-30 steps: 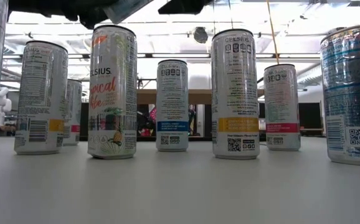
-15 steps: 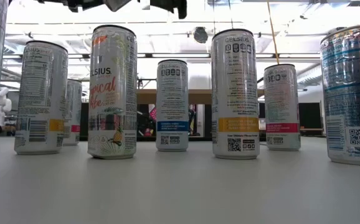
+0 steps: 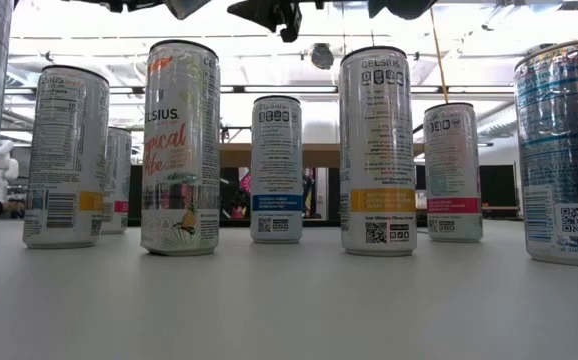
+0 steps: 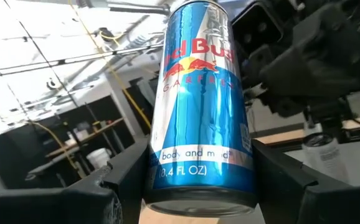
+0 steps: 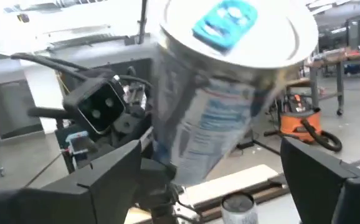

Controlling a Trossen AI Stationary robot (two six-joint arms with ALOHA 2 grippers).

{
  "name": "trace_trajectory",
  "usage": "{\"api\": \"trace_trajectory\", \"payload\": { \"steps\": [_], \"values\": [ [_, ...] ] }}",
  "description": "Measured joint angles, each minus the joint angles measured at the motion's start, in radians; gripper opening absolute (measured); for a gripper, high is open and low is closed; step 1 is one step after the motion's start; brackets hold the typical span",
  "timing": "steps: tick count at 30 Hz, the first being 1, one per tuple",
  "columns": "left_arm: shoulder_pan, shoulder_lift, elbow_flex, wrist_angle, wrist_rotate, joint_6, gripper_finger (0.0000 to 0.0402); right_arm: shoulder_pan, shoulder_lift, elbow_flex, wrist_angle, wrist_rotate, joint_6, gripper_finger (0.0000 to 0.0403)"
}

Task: Place canned beverage on shelf
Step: Put the top blue soda can on the shelf

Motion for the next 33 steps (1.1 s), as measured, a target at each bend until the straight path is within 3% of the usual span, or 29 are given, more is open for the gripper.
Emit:
{"api": "trace_trajectory", "payload": {
  "steps": [10,23,27,33],
  "values": [
    [0.006,0.03,0.0,0.016,-0.033,0.015,0.023,-0.009,0.0,0.0,0.182,-0.002,-0.065,0.0314],
    [0.016,0.09,0.0,0.072,-0.046,0.028,0.0232,-0.036,0.0,0.001,0.159,-0.005,-0.047,0.0202],
    [0.016,0.091,0.0,0.07,-0.048,0.039,0.025,-0.035,0.0,0.002,0.154,-0.006,-0.051,0.0182],
    [0.015,0.091,0.0,0.018,-0.065,-0.02,0.0301,-0.037,-0.017,0.002,0.081,-0.046,-0.065,0.0189]
  ]
}}
